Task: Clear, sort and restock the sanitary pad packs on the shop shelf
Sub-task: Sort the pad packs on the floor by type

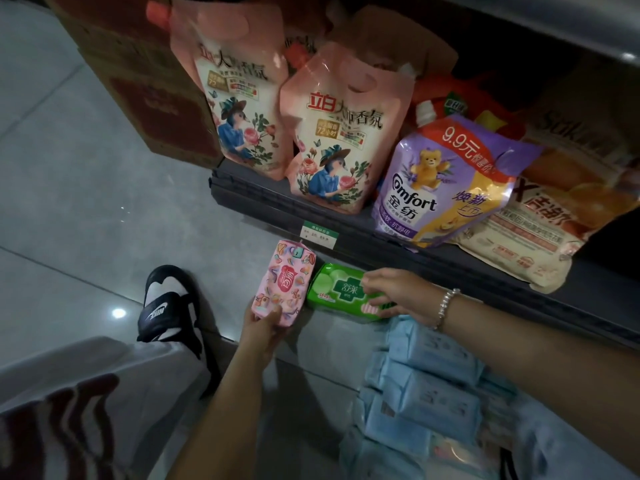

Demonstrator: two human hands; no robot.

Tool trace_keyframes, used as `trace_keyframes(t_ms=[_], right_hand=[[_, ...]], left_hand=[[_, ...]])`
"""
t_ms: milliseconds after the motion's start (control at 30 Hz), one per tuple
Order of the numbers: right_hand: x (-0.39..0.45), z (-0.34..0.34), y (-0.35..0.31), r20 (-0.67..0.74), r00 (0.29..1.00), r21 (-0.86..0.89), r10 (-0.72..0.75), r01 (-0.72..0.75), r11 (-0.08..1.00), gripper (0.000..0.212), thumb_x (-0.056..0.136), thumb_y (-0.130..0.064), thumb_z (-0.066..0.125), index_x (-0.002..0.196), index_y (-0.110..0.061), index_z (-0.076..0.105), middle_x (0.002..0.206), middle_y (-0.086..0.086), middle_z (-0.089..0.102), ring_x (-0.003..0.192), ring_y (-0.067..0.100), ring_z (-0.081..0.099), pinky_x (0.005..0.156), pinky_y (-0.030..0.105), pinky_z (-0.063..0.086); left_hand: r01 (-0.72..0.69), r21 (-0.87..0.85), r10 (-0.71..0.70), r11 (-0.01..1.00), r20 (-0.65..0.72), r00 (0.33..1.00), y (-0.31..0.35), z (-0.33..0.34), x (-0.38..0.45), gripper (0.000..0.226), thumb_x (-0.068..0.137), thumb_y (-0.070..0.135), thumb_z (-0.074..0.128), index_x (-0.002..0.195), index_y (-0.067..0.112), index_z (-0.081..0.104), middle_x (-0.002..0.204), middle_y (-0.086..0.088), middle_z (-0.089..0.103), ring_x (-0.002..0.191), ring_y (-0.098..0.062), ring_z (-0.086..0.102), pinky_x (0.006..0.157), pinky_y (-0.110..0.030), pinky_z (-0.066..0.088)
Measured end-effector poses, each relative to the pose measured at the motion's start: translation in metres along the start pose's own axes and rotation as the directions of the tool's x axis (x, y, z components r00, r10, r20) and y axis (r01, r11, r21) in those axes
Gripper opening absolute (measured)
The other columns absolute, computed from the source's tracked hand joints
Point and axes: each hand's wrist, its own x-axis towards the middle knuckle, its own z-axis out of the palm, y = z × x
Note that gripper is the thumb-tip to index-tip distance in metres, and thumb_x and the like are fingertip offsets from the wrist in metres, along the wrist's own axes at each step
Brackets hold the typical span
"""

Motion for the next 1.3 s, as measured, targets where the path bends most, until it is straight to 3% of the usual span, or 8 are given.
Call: trace_keyframes(t_ms=[267,400,533,733,933,1033,1200,1300], right_hand=[[-0.029,-0.007,-0.007,-0.054,0.985,-0.068,-0.165,0.162,0.985,0.018,0.096,-0.025,0.057,0.114,-0.021,0.059,0.113,0.003,0.066,0.096,0.017,0.063,0.064,0.020,0.052],[-0.063,-0.015,-0.014,-0.098,0.927,-0.213,-0.361,0.335,0.918,0.015,0.095,-0.027,0.059,0.109,-0.024,0.062,0.104,-0.003,0.068,0.090,0.010,0.066,0.078,0.026,0.054],[-0.107,-0.029,-0.024,-0.170,0.815,-0.351,-0.555,0.476,0.806,0.018,0.093,-0.026,0.062,0.110,-0.022,0.066,0.089,-0.015,0.063,0.077,-0.003,0.058,0.072,0.014,0.047],[-0.186,-0.072,-0.043,-0.267,0.566,-0.608,-0.780,0.529,0.592,0.027,0.091,-0.030,0.063,0.118,-0.026,0.062,0.096,-0.011,0.065,0.088,0.007,0.062,0.079,0.027,0.051],[-0.259,-0.142,-0.044,-0.365,0.163,-0.859,-0.917,0.322,0.399,0.036,0.082,-0.027,0.074,0.116,-0.018,0.067,0.104,0.002,0.070,0.098,0.025,0.064,0.084,0.037,0.051],[-0.280,-0.179,-0.048,-0.428,-0.012,-0.875,-0.904,0.256,0.411,0.038,0.076,-0.021,0.080,0.111,-0.014,0.068,0.097,0.004,0.071,0.090,0.028,0.066,0.081,0.040,0.053],[-0.276,-0.235,-0.048,-0.506,-0.066,-0.850,-0.860,0.206,0.485,0.042,0.081,-0.032,0.070,0.120,-0.016,0.065,0.106,0.004,0.068,0.096,0.030,0.062,0.081,0.042,0.050],[-0.274,-0.254,-0.051,-0.519,-0.060,-0.845,-0.853,0.186,0.501,0.048,0.083,-0.044,0.053,0.124,-0.019,0.063,0.112,-0.001,0.066,0.101,0.026,0.060,0.084,0.039,0.047]], left_hand=[[-0.178,0.406,0.247,0.897,-0.124,0.961,0.025,0.033,-0.021,0.056,0.097,0.012,0.054,0.147,0.010,0.029,0.141,-0.013,0.046,0.119,-0.037,0.054,0.088,-0.043,0.051],[-0.374,0.596,0.472,0.711,-0.010,0.882,0.047,0.067,-0.062,0.043,0.095,0.019,0.055,0.137,0.014,0.047,0.134,-0.014,0.054,0.118,-0.030,0.054,0.102,-0.044,0.044],[-0.600,0.490,0.582,0.633,0.210,0.786,0.072,0.107,-0.122,0.027,0.095,0.015,0.054,0.122,0.018,0.056,0.120,-0.002,0.061,0.112,-0.017,0.057,0.099,-0.039,0.047],[-0.873,0.445,0.731,0.199,0.526,0.435,0.105,0.165,-0.220,0.023,0.095,0.011,0.054,0.116,0.019,0.059,0.108,0.012,0.059,0.094,0.009,0.055,0.079,-0.004,0.042],[-0.876,0.343,0.676,-0.340,0.736,0.025,0.128,0.227,-0.299,0.028,0.092,0.017,0.052,0.119,0.016,0.060,0.112,0.010,0.051,0.098,-0.007,0.052,0.085,-0.025,0.043],[-0.842,0.265,0.621,-0.470,0.777,-0.102,0.137,0.268,-0.331,0.030,0.091,0.023,0.049,0.118,0.015,0.060,0.116,0.002,0.055,0.104,-0.013,0.053,0.089,-0.027,0.042],[-0.767,0.266,0.620,-0.584,0.756,-0.210,0.151,0.341,-0.347,0.041,0.087,0.034,0.041,0.110,0.009,0.064,0.111,-0.010,0.059,0.104,-0.031,0.056,0.089,-0.047,0.047],[-0.671,0.462,0.658,-0.580,0.751,-0.052,0.164,0.375,-0.346,0.044,0.092,0.034,0.050,0.130,0.011,0.054,0.142,-0.018,0.040,0.132,-0.037,0.035,0.107,-0.051,0.027]])
